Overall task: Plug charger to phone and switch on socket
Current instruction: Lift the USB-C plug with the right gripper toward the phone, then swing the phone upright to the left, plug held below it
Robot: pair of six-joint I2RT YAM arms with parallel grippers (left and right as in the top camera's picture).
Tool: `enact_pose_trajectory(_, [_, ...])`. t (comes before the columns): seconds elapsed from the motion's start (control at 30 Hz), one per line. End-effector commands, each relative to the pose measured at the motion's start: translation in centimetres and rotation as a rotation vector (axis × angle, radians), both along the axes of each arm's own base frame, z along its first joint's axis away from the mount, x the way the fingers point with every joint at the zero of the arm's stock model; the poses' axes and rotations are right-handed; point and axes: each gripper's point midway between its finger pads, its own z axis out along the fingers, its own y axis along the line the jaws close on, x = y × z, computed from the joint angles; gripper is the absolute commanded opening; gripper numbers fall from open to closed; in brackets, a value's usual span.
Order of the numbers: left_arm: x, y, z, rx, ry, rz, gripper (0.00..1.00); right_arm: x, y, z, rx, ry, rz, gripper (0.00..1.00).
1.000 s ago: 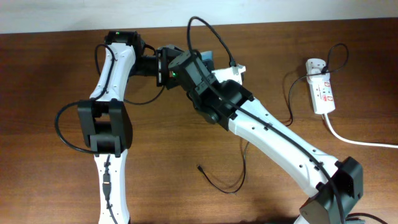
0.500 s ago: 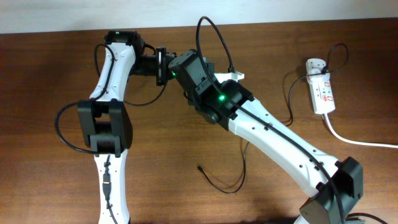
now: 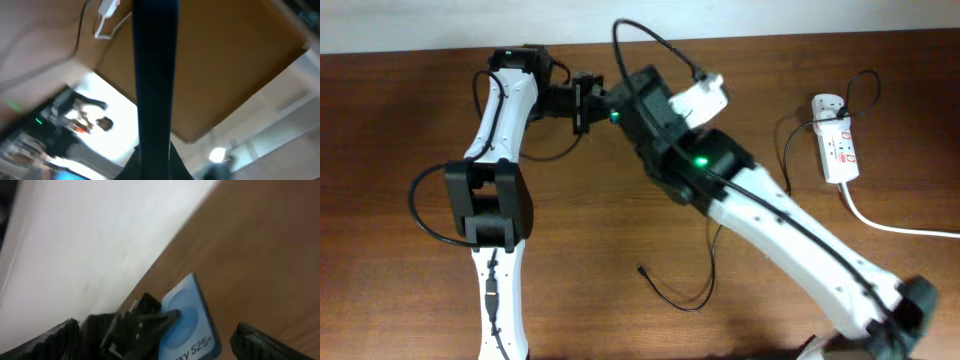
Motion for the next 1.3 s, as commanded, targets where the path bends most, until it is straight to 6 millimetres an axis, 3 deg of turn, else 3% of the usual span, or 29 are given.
enact_pose_trajectory(0.0, [1.3, 0.2, 0.6, -0.051, -0.284, 0.000, 0.00, -1.6, -2.1, 2.0, -0.430, 0.016, 0.426, 0.98])
enact_pose_trajectory(0.07, [2.1, 0.4, 0.6, -0.056, -0.453, 0.001, 0.00, -3.4, -3.8, -1.4, -0.478, 0.181, 0.577, 0.98])
enact_pose_trajectory(0.17, [3.9, 3.1, -0.4, 0.241, -0.713, -0.001, 0.00, -7.8, -5.1, -6.6, -0.517, 0.442, 0.855, 0.98])
enact_pose_trajectory(0.2, [4.4, 4.4, 1.8, 0.310, -0.858, 0.004, 0.00, -9.0, -5.2, -8.4, -0.514, 0.525, 0.883, 0.98])
enact_pose_trajectory(0.27, [5.0, 6.9, 4.1, 0.441, -0.953, 0.040, 0.00, -11.3, -3.6, -11.9, -0.478, 0.598, 0.982, 0.98])
enact_pose_trajectory(0.37, [5.3, 12.6, 2.2, 0.640, -0.851, 0.082, 0.00, -16.0, 0.2, -20.1, -0.603, 0.660, 1.223, 0.98])
enact_pose_trajectory(0.4, [5.1, 13.9, 1.7, 0.674, -0.820, 0.089, 0.00, -17.0, 0.9, -21.7, -0.623, 0.694, 1.260, 0.99])
enact_pose_trajectory(0.47, [5.1, 15.8, 0.9, 0.743, -0.781, 0.097, 0.00, -19.9, 3.4, -25.5, -0.646, 0.801, 1.403, 0.98])
enact_pose_trajectory(0.53, [4.5, 16.2, 0.4, 0.764, -0.745, 0.084, 0.00, -22.5, 3.5, -28.9, -0.670, 0.953, 1.447, 0.98])
enact_pose_trajectory(0.6, [4.5, 16.1, 0.4, 0.763, -0.746, 0.084, 0.00, -23.2, 3.5, -29.6, -0.650, 0.994, 1.453, 0.99])
enact_pose_trajectory(0.7, [4.5, 16.1, 0.4, 0.764, -0.745, 0.083, 0.00, -22.7, 4.2, -30.0, -0.640, 0.957, 1.442, 0.68])
enact_pose_trajectory(0.73, [4.5, 16.1, 0.4, 0.763, -0.745, 0.083, 0.00, -22.7, 4.2, -30.1, -0.641, 0.955, 1.441, 0.68])
enact_pose_trajectory(0.8, [4.5, 16.1, 0.4, 0.763, -0.744, 0.083, 0.00, -22.2, 4.2, -30.2, -0.656, 0.937, 1.426, 0.58])
enact_pose_trajectory(0.97, [4.4, 16.1, 0.4, 0.763, -0.740, 0.082, 0.00, -22.2, 3.7, -31.3, -0.663, 0.984, 1.387, 0.48])
enact_pose_trajectory(1.27, [4.4, 16.1, 0.4, 0.763, -0.740, 0.082, 0.00, -21.5, 3.5, -31.3, -0.637, 0.984, 1.369, 0.31])
